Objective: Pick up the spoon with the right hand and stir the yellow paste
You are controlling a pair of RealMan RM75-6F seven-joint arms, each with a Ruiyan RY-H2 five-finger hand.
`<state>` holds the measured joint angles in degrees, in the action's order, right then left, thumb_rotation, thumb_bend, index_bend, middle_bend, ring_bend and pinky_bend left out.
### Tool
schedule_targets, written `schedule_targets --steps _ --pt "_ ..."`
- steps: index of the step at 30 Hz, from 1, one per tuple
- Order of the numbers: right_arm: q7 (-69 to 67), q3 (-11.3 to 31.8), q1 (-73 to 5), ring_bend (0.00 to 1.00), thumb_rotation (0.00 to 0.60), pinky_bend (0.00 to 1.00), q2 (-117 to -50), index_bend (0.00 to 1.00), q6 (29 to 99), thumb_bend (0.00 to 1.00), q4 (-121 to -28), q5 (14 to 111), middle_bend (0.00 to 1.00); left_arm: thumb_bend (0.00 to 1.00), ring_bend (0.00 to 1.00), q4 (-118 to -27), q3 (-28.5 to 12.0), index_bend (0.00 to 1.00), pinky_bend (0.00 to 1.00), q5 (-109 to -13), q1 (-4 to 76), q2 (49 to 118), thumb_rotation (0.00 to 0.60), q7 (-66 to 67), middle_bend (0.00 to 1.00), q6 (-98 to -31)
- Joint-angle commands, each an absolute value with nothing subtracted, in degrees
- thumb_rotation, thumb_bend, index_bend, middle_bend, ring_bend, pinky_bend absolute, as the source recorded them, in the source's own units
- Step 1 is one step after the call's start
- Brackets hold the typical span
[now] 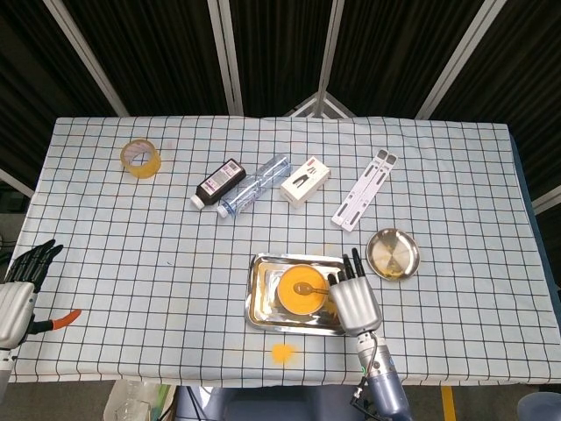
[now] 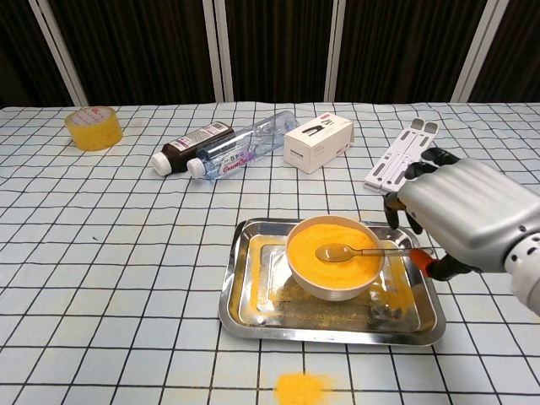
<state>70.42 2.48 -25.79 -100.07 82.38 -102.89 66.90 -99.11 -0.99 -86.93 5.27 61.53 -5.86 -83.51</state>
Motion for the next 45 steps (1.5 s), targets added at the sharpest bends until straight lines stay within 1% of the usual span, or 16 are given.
schedule_targets --steps 1,11,21,45 --pt "71.10 2.51 -25.87 0.14 0.600 0.00 -100.87 0.41 82.45 0.46 -102.87 66.60 0.47 0.00 0.00 -99.14 -0.98 0.00 0.00 -86.95 5.29 61.49 0.600 -5.91 0.00 -83.46" --pt "71.69 2.85 -25.98 0.14 0.600 0.00 -102.72 0.43 82.16 0.46 -101.39 65.41 0.47 0.00 0.00 -99.16 -0.95 0.00 0.00 -87.06 5.28 61.36 0.600 -6.32 0.00 -83.54" --pt "71.61 3.17 -26.14 0.14 0.600 0.00 -103.00 0.44 82.01 0.46 -101.03 64.80 0.47 0.00 0.00 -99.19 -0.98 0.00 0.00 -86.96 5.34 61.34 0.600 -6.35 0.00 -83.42" --pt "71.42 3.30 -26.28 0.17 0.600 0.00 -103.22 0.50 82.45 0.46 -100.50 64.52 0.50 0.00 0.00 -99.22 -1.00 0.00 0.00 -86.85 5.37 61.33 0.600 -6.31 0.00 -83.37"
